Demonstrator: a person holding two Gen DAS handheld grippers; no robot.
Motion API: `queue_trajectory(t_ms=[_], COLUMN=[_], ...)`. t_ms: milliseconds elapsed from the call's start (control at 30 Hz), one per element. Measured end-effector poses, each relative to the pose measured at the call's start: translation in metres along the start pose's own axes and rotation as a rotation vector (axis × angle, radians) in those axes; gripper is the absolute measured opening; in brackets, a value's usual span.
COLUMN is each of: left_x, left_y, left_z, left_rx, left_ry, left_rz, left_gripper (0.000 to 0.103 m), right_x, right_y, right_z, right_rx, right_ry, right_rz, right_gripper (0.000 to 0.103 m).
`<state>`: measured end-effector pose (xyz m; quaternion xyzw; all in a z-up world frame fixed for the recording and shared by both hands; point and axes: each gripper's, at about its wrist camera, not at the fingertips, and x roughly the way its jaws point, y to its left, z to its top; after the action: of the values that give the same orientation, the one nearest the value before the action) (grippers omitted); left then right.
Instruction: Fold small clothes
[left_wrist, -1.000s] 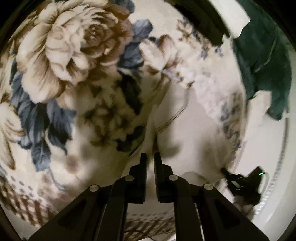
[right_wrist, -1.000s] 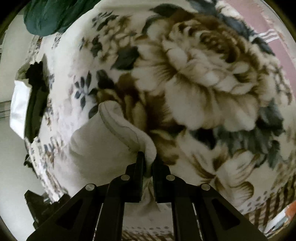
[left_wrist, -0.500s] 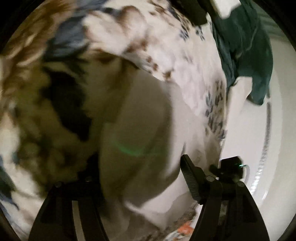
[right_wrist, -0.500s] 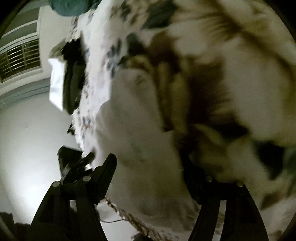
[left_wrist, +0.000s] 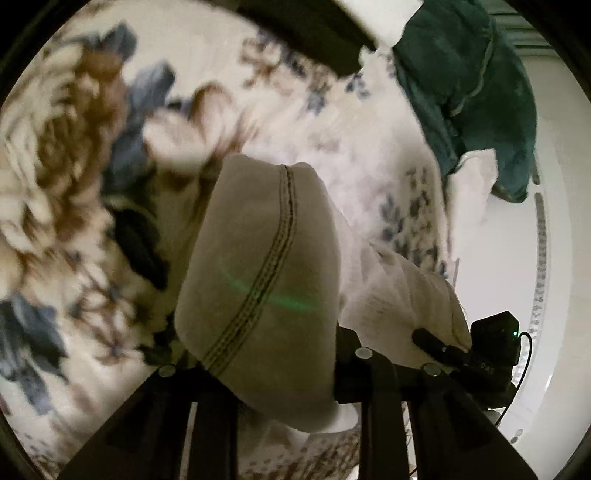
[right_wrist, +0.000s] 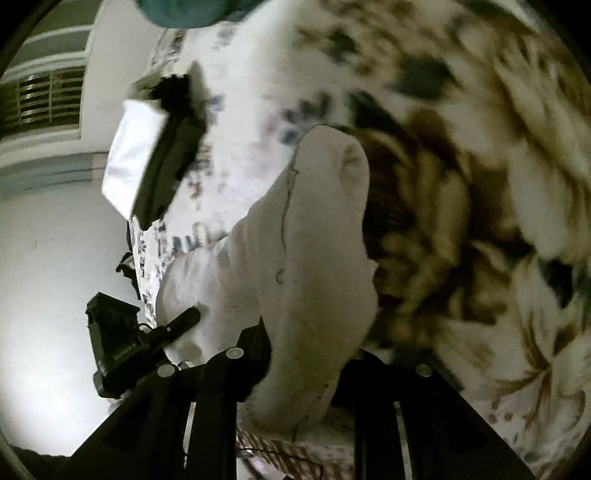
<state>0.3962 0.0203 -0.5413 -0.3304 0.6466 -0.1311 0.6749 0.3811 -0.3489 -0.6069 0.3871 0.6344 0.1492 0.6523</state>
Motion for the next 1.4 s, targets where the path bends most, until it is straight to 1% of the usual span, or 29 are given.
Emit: queue_trajectory(t_ms=[133, 200, 333, 367, 433, 500, 567, 633, 667, 733, 767, 800, 833, 867, 900, 933, 967, 1000, 1033, 1067, 1100, 1133, 1167, 1233, 1267, 1333, 1400], left_x=[-0.05, -0.079, -0.135, -0.151, -0.172, -0.191, -0.203, -0.209, -0.21, -0.203, -0.197, -0.19, -0.185, -0.176, -0.174, -0.174, -0.174, -0.177, -0.18, -0.184, -0.188, -0.192, -0.195, -0.196, -0.195, -0.194, -0.193], left_y=[-0.011, -0.019, -0.035, -0.041, -0.046, -0.05, -0.048, -0.044, -0.039, -0.028, -0.023, -0.012, -0.005, 0.003, 0.006, 0.009, 0.011, 0.011, 0.011, 0.008, 0.006, 0.001, -0.004, -0.011, -0.013, -0.017, -0.022], left_z=[0.023, 0.043, 0.093, 0.112, 0.142, 0.18, 0.216, 0.251, 0.274, 0.304, 0.319, 0.334, 0.346, 0.359, 0.365, 0.368, 0.368, 0.367, 0.365, 0.36, 0.358, 0.353, 0.346, 0.336, 0.329, 0.317, 0.306], left_rx=[0.011, 0.02, 0.05, 0.067, 0.089, 0.104, 0.104, 0.11, 0.109, 0.109, 0.1, 0.096, 0.094, 0.09, 0.087, 0.085, 0.082, 0.085, 0.088, 0.095, 0.104, 0.12, 0.14, 0.17, 0.176, 0.176, 0.192], left_ry=[-0.048, -0.078, -0.148, -0.173, -0.211, -0.256, -0.29, -0.32, -0.334, -0.318, -0.303, -0.281, -0.259, -0.228, -0.215, -0.213, -0.223, -0.24, -0.255, -0.28, -0.299, -0.325, -0.353, -0.386, -0.399, -0.405, -0.405], left_rz=[-0.015, -0.027, -0.032, -0.031, -0.024, -0.01, 0.002, 0.03, 0.049, 0.08, 0.102, 0.121, 0.15, 0.213, 0.243, 0.252, 0.261, 0.267, 0.268, 0.285, 0.306, 0.335, 0.372, 0.439, 0.462, 0.497, 0.549], left_gripper=[0.02, 0.02, 0.02, 0.021, 0.021, 0.021, 0.021, 0.021, 0.021, 0.023, 0.026, 0.027, 0.031, 0.033, 0.033, 0.036, 0.05, 0.059, 0.072, 0.074, 0.074, 0.077, 0.089, 0.1, 0.1, 0.1, 0.1], right_x=[-0.018, -0.024, -0.029, -0.026, -0.018, -0.005, 0.012, 0.029, 0.041, 0.06, 0.071, 0.086, 0.1, 0.113, 0.127, 0.133, 0.139, 0.143, 0.143, 0.144, 0.142, 0.141, 0.137, 0.132, 0.13, 0.123, 0.113], right_y=[0.062, 0.1, 0.165, 0.185, 0.229, 0.268, 0.306, 0.333, 0.347, 0.363, 0.368, 0.371, 0.373, 0.373, 0.375, 0.375, 0.375, 0.376, 0.377, 0.378, 0.382, 0.388, 0.391, 0.402, 0.405, 0.409, 0.41], right_z=[0.012, 0.026, 0.059, 0.071, 0.096, 0.126, 0.16, 0.189, 0.205, 0.225, 0.237, 0.247, 0.256, 0.264, 0.271, 0.271, 0.273, 0.274, 0.273, 0.272, 0.269, 0.264, 0.257, 0.239, 0.235, 0.215, 0.199], right_rx=[-0.048, -0.073, -0.091, -0.101, -0.136, -0.166, -0.19, -0.206, -0.222, -0.235, -0.235, -0.23, -0.225, -0.225, -0.239, -0.25, -0.258, -0.26, -0.263, -0.276, -0.302, -0.333, -0.361, -0.419, -0.43, -0.458, -0.471], right_ry=[-0.027, -0.048, -0.084, -0.094, -0.116, -0.132, -0.142, -0.146, -0.147, -0.148, -0.146, -0.144, -0.139, -0.131, -0.122, -0.117, -0.109, -0.109, -0.124, -0.143, -0.168, -0.197, -0.223, -0.271, -0.281, -0.299, -0.3], right_rz=[0.009, 0.01, 0.038, 0.046, 0.051, 0.059, 0.067, 0.073, 0.07, 0.062, 0.052, 0.027, -0.009, -0.057, -0.13, -0.17, -0.212, -0.247, -0.284, -0.336, -0.414, -0.489, -0.546, -0.687, -0.72, -0.785, -0.808], right_gripper=[0.021, 0.021, 0.021, 0.021, 0.021, 0.021, 0.021, 0.021, 0.021, 0.021, 0.021, 0.022, 0.023, 0.027, 0.03, 0.032, 0.047, 0.067, 0.075, 0.088, 0.094, 0.095, 0.096, 0.102, 0.103, 0.103, 0.103])
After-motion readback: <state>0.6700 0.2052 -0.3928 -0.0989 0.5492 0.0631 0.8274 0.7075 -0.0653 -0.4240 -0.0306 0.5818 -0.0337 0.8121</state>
